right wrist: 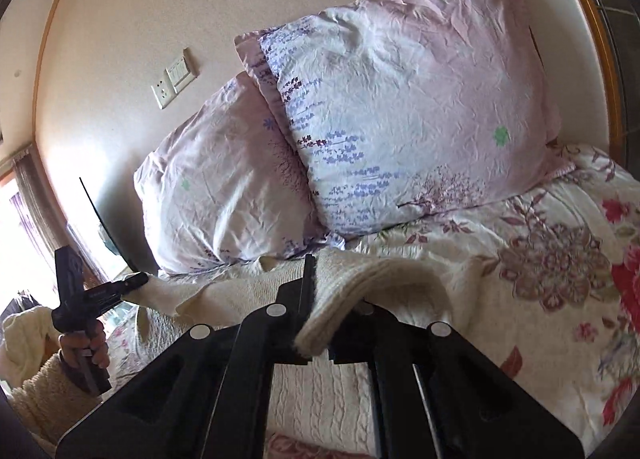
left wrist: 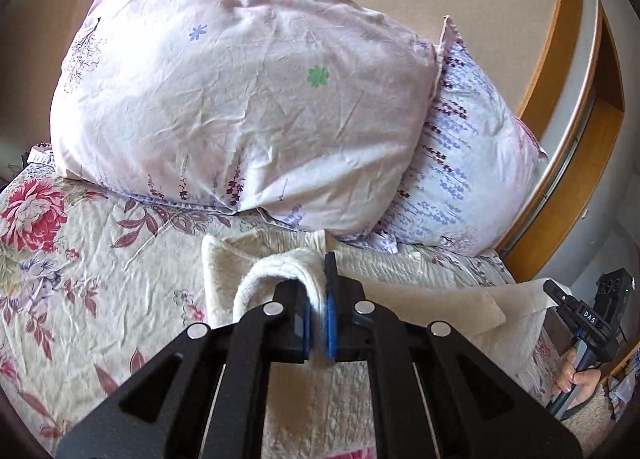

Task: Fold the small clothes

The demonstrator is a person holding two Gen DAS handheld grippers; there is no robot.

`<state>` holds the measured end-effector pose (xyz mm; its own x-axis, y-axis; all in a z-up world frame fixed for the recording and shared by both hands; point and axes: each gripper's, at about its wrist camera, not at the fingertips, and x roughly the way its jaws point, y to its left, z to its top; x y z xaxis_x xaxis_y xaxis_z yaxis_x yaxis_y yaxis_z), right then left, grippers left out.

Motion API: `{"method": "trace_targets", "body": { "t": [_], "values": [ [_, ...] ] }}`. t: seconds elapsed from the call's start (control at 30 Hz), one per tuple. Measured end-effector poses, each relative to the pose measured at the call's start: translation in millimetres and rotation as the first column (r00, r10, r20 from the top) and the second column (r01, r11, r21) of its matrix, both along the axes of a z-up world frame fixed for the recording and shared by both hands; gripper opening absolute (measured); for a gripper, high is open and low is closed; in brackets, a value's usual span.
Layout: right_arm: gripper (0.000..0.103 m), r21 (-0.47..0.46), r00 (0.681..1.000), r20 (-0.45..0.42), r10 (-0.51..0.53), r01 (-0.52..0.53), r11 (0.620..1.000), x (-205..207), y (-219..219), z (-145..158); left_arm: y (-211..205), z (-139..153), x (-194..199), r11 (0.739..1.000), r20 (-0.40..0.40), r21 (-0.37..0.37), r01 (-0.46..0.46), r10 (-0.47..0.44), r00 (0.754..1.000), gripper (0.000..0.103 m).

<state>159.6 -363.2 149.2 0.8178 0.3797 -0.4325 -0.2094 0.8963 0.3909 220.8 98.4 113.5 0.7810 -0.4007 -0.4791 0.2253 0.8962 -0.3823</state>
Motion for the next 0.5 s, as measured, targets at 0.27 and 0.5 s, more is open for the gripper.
{"method": "trace_targets", "body": {
  "t": [0.27, 0.5],
  "values": [
    [0.004, -0.008, 0.993, -0.091, -0.075, 0.075, 0.997, 78, -4, -34, -6, -27, 72, 0.999, -0.092, 0.001, -0.051, 0.051, 0.994, 0.005],
    [0.004, 0.054, 0.920, -0.347, -0.180, 0.212, 0.976, 125, -19, -87, -6, -66, 121, 0.994, -0.282, -0.053, -0.099, 0.080, 0.956, 0.008]
  ]
}}
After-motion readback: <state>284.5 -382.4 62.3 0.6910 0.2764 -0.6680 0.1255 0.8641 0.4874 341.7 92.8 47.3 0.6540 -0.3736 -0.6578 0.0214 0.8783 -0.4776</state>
